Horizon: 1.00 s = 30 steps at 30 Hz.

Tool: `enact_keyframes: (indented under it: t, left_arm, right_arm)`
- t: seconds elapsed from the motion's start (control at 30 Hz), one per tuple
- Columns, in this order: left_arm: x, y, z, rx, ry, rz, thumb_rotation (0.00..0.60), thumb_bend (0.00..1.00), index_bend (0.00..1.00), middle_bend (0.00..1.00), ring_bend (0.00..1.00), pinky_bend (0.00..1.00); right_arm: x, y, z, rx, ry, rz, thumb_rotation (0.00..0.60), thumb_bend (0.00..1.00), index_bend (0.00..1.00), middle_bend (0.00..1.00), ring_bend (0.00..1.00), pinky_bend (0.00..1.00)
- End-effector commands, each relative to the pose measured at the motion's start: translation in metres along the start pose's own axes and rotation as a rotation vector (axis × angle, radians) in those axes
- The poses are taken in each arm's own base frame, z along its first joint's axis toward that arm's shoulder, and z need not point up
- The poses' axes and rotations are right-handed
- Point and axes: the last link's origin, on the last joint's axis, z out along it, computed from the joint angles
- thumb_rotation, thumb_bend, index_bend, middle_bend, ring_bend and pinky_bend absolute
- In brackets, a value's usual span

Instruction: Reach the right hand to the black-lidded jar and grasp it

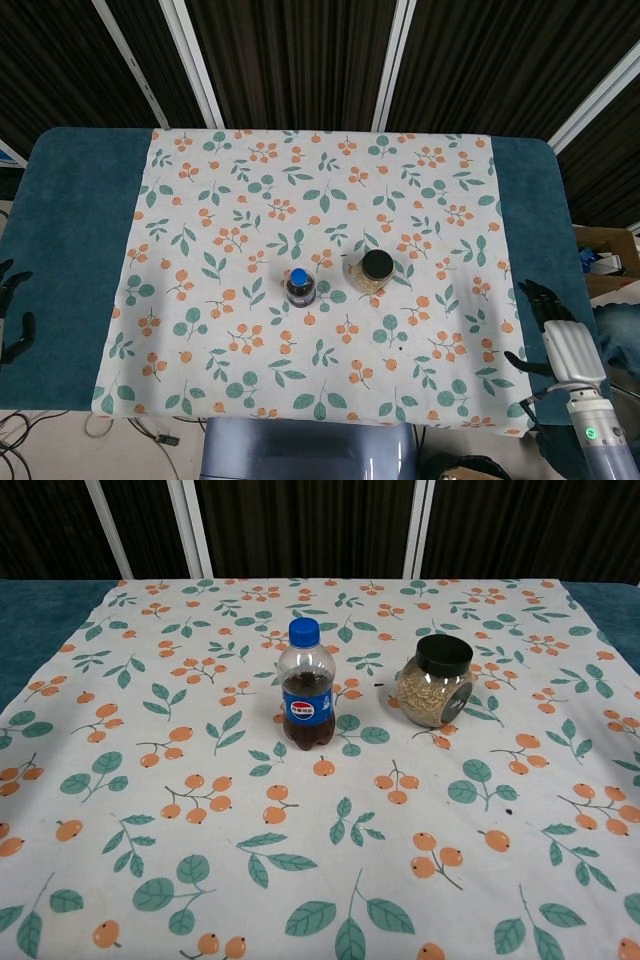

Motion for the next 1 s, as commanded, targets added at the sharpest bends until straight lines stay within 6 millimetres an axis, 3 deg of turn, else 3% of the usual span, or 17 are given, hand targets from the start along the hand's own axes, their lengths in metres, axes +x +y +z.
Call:
enact_keyframes:
  t: [0.03, 0.23, 0.43, 0.63, 1.0]
  left_arm:
    - [0.000, 0.000, 0.000, 0.000, 0.002, -0.001, 0.600, 0.54, 0.18, 0.05, 0.10, 0.02]
    - [0.000, -0.001, 0.000, 0.011, 0.007, -0.006, 0.600, 0.54, 0.18, 0.05, 0.10, 0.02]
    - [0.001, -0.002, 0.001, 0.015, 0.008, -0.007, 0.600, 0.54, 0.18, 0.05, 0.10, 0.02]
    - [0.000, -0.002, 0.001, 0.026, 0.005, -0.005, 0.600, 0.54, 0.18, 0.05, 0.10, 0.02]
    - [0.000, -0.004, 0.002, 0.042, 0.002, -0.006, 0.600, 0.54, 0.18, 0.05, 0.10, 0.02]
  right_arm:
    - [0.006, -0.007, 0.056, 0.063, -0.076, 0.103, 0.600, 0.22, 0.00, 0.08, 0.06, 0.21]
    - [-0.005, -0.025, 0.110, 0.106, -0.123, 0.174, 0.600, 0.22, 0.00, 0.08, 0.07, 0.21]
    - [-0.022, -0.046, 0.148, 0.121, -0.212, 0.257, 0.600, 0.22, 0.00, 0.08, 0.06, 0.21]
    - [-0.038, -0.071, 0.173, 0.163, -0.286, 0.324, 0.600, 0.22, 0.00, 0.08, 0.06, 0.21]
    - [-0.065, -0.117, 0.205, 0.217, -0.374, 0.274, 0.600, 0.22, 0.00, 0.09, 0.06, 0.21]
